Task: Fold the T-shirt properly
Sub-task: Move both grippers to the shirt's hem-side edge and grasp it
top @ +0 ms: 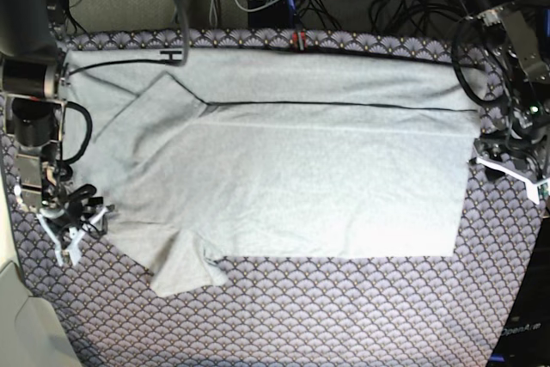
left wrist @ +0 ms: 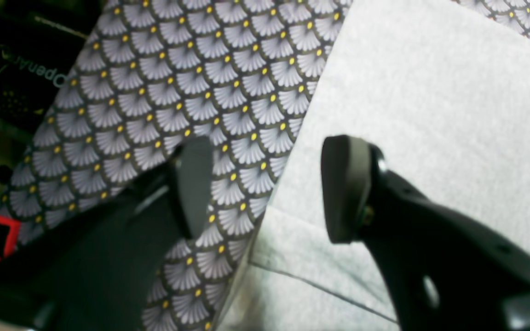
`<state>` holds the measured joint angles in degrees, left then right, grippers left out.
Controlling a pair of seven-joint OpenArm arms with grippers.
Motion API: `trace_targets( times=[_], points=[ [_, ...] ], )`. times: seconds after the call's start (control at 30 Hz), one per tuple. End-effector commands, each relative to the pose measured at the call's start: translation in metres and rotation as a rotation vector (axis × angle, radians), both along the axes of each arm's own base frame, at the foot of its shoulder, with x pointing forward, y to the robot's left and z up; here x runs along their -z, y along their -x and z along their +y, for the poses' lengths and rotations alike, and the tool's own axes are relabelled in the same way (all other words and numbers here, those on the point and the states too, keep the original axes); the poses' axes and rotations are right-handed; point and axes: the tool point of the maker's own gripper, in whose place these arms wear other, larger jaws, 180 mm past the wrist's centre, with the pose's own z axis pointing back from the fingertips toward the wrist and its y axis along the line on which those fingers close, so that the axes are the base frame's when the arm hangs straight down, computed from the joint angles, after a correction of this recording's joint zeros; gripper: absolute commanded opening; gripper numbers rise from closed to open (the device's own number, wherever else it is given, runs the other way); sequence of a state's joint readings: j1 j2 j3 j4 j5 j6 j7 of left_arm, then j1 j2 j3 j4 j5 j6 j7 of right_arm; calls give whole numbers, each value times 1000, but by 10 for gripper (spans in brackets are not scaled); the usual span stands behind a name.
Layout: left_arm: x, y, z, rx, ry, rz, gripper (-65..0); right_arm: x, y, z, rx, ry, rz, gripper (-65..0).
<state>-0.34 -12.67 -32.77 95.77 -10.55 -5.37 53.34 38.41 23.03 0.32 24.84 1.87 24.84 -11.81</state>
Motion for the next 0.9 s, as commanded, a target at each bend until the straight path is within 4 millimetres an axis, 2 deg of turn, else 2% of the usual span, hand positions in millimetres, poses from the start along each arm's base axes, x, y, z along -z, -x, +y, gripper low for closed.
trace_targets(
  times=[0.0, 0.17, 0.4, 0.57, 0.6, 0.67, 0.73, 0.8, 0.87],
  points=[
    [-17, -7, 7, -3, -32, -48, -283, -27, -17, -16, 39, 22, -77, -335],
    [-16, -7, 6, -3, -30, -48, -283, -27, -16, -18, 48, 27, -77, -335],
    [-16, -7, 6, -3, -30, -48, -283, -2, 4, -17, 45, 27, -51, -335],
    [-17, -7, 6, -3, -30, -49, -283, 3, 9, -18, 46, 26, -42, -347],
    [-17, -8, 6, -3, -30, -51, -283, 3, 9, -18, 46, 26, -42, -363],
    [-23, -13, 7, -5, -30, -68, -283, 3, 9, -17, 45, 26, -42, -435],
    [-27, -18, 7, -8, -27, -81, -283, 2, 8, -17, 45, 24, -44, -545],
    [-23, -25, 9, -17, -5, -76, -283, 1, 5, -12, 39, 18, -48, -650],
    [-12, -37, 11, -30, 37, -57, -283, 1, 4, -9, 36, 15, -49, -650]
  ],
)
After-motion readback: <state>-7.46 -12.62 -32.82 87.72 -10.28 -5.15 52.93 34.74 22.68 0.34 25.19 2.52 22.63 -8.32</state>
